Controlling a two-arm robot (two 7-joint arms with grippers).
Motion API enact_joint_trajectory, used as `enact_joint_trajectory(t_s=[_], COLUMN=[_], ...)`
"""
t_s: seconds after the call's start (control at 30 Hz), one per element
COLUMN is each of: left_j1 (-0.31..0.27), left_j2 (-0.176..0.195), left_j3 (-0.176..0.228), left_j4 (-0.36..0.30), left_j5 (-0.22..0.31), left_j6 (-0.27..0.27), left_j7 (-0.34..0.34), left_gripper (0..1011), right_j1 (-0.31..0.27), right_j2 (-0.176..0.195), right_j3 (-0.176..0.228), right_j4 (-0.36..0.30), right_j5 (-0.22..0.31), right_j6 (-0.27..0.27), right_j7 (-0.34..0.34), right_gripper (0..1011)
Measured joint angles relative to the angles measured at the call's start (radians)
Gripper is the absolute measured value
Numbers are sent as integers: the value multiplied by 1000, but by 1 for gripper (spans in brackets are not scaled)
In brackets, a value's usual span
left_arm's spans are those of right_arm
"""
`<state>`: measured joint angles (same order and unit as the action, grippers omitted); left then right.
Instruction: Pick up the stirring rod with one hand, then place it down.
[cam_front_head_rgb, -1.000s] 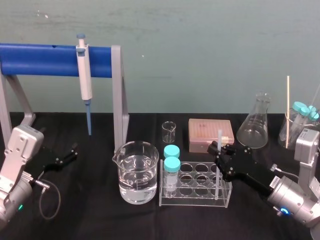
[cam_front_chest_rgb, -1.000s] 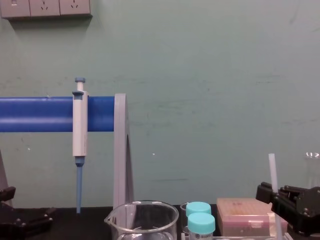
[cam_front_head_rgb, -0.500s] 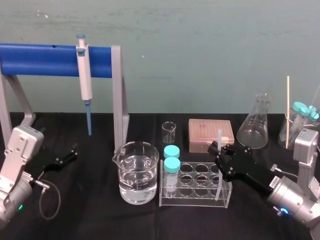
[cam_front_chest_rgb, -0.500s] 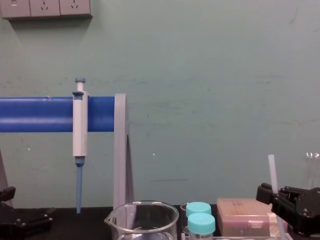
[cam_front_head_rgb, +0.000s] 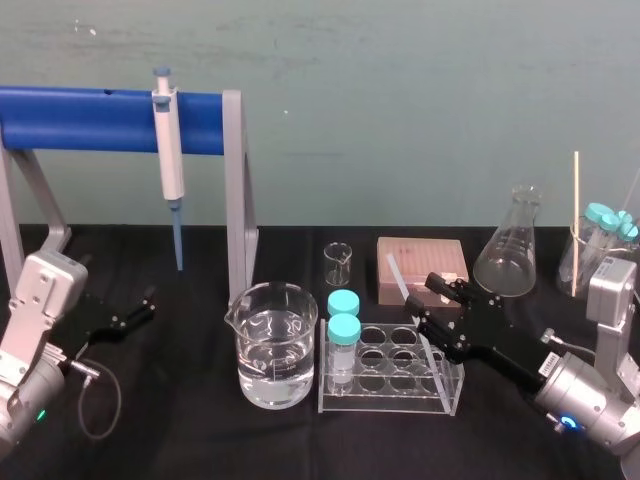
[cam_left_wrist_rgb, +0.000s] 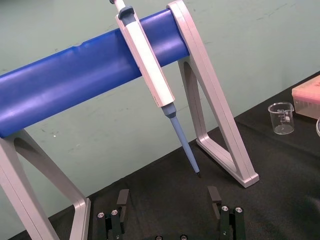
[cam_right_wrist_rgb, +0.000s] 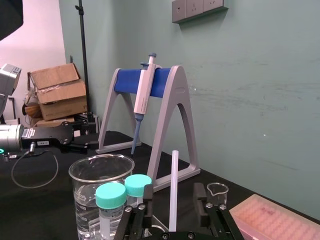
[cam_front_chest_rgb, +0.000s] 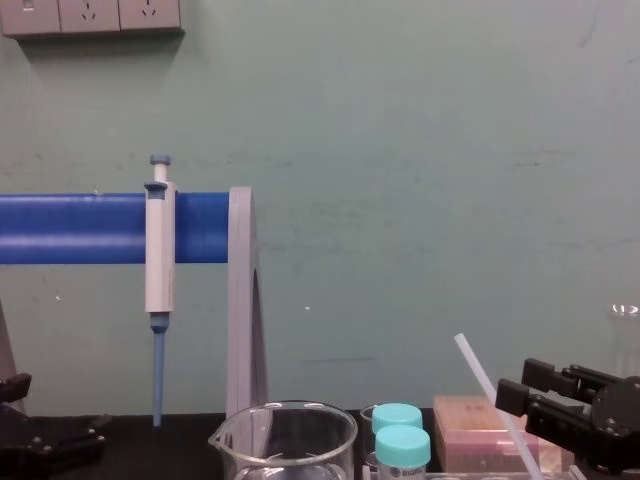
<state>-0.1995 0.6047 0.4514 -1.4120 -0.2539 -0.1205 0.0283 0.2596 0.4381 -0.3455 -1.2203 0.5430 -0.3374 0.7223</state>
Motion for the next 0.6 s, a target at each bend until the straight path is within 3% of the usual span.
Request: enact_joint_trajectory(t_s=[0.13,0.17,0.37,0.5,0.6], left_j1=[0,0,0,0,0], left_j2=[0,0,0,0,0], left_j3=[0,0,0,0,0], left_j4=[0,0,0,0,0], left_j5=[0,0,0,0,0], left_j6=[0,0,0,0,0], left_j7=[0,0,0,0,0], left_gripper=[1000,1000,1000,1000,1000], right_j1=[0,0,0,-10,-41], right_j2=[0,0,0,0,-6], right_j3=[0,0,0,27,77], right_j4=[0,0,0,-32,-84], right_j5=[1,1,2,-30,-104], right_j6=[0,0,0,6,31], right_j7=[0,0,1,-81,-256], right_gripper=[590,659,813,915,995])
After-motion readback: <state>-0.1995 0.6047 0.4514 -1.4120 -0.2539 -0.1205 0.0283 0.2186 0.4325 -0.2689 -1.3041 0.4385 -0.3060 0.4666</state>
